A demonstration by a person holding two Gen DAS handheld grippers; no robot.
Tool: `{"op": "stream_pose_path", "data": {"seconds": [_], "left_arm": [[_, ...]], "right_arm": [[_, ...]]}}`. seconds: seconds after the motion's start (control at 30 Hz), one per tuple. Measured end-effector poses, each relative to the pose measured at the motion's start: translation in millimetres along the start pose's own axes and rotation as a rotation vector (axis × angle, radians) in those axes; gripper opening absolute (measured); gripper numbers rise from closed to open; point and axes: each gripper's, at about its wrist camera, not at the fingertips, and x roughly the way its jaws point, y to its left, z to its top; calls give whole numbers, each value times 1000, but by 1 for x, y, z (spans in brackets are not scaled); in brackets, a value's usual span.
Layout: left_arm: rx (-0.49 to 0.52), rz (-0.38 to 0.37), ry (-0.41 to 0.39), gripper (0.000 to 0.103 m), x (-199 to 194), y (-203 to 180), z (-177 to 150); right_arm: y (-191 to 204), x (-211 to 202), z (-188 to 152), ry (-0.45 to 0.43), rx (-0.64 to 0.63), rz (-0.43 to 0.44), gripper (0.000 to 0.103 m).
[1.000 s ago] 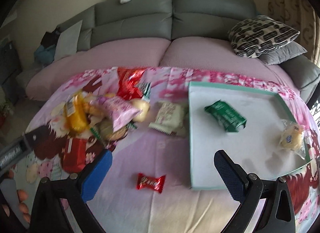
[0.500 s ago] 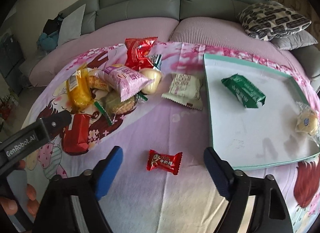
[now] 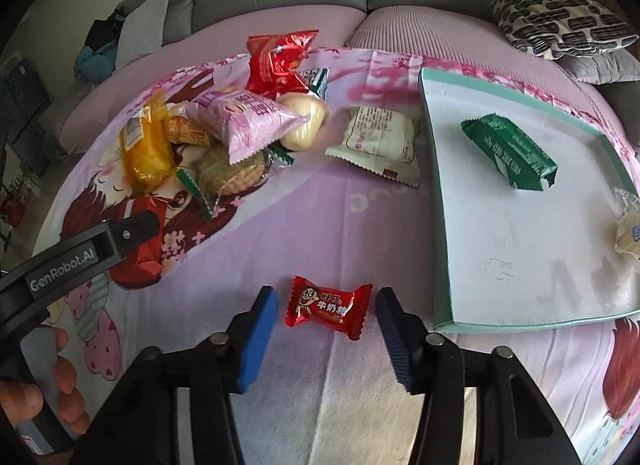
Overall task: Organize snacks
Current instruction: 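Grasp the red rectangular pack with the left tool while the right tool grasps the red candy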
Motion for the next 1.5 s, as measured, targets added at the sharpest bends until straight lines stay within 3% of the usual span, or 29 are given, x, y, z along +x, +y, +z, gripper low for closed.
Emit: {"op": "stream_pose_path", "data": {"seconds": [0.27, 0.37, 0.57, 0.93, 1.27, 1.5], "left_arm": [[1, 29, 22, 62, 10, -1, -1], [-3, 29, 20, 58, 11, -1, 0], [1, 27, 18, 42, 12, -1, 0], [7, 33, 17, 42, 11, -1, 0], [2, 26, 11, 41, 7, 0, 1], [2, 17, -29, 41, -10, 0, 3]], "right_arm": [[4, 3, 0, 6, -27, -9, 42], [4, 3, 0, 7, -31, -10, 42], [5, 5, 0, 7, -46, -20, 42], [8, 6, 0, 3, -75, -35, 42], [4, 1, 3, -8, -62, -8, 30], [5, -9, 5, -37, -63, 8, 30]]}}
